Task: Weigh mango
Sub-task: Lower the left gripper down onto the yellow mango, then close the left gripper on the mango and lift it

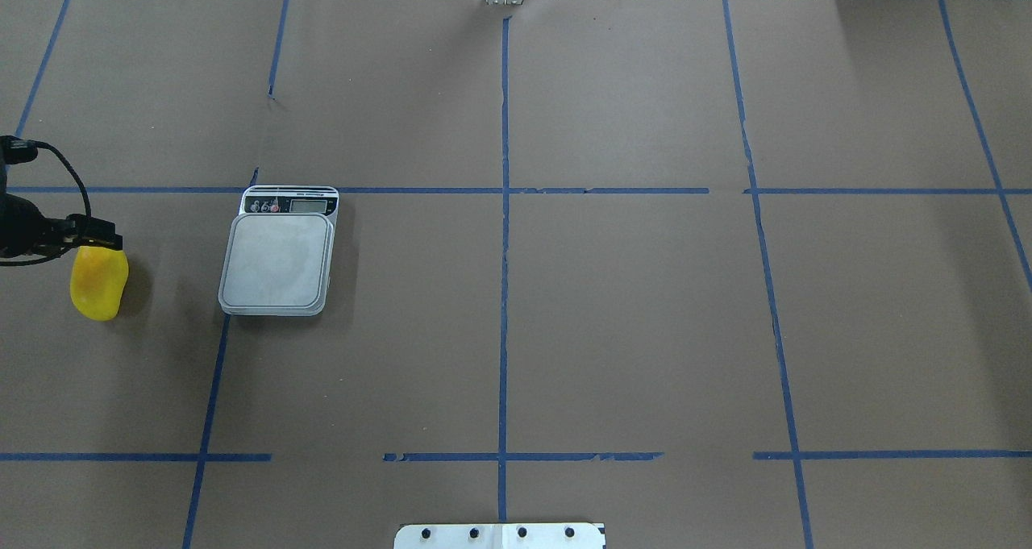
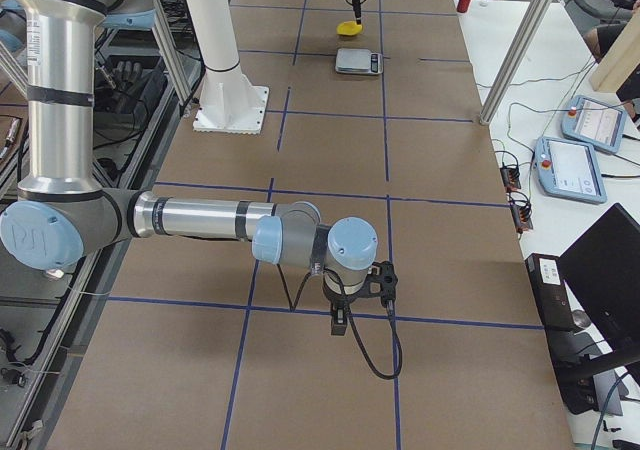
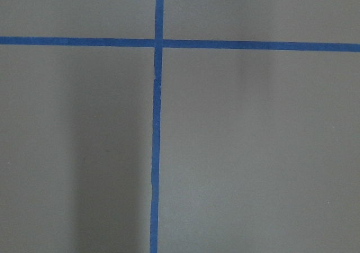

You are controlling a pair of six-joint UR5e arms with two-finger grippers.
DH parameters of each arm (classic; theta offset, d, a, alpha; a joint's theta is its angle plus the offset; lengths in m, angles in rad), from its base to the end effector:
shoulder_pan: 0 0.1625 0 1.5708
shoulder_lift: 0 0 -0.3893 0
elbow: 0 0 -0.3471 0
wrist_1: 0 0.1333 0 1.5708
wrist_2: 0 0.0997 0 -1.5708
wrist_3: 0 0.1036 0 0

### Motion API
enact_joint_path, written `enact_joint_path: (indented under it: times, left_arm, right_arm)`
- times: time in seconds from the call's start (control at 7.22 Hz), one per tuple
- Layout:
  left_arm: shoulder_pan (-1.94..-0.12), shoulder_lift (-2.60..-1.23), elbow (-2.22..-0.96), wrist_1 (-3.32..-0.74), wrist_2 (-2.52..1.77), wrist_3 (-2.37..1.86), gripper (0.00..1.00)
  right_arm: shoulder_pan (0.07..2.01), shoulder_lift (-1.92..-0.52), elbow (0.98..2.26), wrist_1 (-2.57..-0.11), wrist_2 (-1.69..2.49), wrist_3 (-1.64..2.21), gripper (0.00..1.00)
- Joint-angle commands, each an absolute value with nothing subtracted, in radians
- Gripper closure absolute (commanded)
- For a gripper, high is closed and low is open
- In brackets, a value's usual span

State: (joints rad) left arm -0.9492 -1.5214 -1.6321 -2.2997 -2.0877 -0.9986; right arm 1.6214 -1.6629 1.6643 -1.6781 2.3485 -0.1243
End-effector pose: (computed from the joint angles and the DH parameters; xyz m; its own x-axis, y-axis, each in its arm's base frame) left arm 0.2024 -0.4236 0.5464 0.6388 -0.0834 -0.7648 0.1982 0.9784 0.0589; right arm 0.0809 -0.3991 0.6336 0.7086 -0.0139 0.7054 0.0379 0.9991 -0.0184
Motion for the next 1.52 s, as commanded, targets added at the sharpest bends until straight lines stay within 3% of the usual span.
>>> enact_joint_path:
  times: [0.0,0.55,0.69,0.83,0.97,1.38]
  left_arm:
    - [-0.930,-1.523,-1.597,-2.299,-2.085,-0.993,0.00]
    - [-0.900,-1.511,-1.606,-2.296,-2.088,-0.988,0.00]
    - [-0.900,-1.509,-1.608,-2.295,-2.091,-0.988,0.42]
    - [-0.899,-1.509,-1.611,-2.293,-2.094,-0.988,0.78]
    - [-0.900,-1.508,-1.623,-2.292,-2.097,-0.986,1.00]
    - [-0.943,-1.427,-1.851,-2.107,-2.225,-0.835,1.00]
  right_arm:
    - [1.621,-1.663,1.664,-1.677,2.349,-0.124,0.00]
    - [1.621,-1.663,1.664,-1.678,2.349,-0.124,0.00]
    - [1.621,-1.663,1.664,-1.678,2.349,-0.124,0.00]
    - [1.621,-1.663,1.664,-1.677,2.349,-0.124,0.00]
    - [1.621,-1.663,1.664,-1.677,2.349,-0.124,0.00]
    - [1.621,-1.663,1.664,-1.677,2.349,-0.124,0.00]
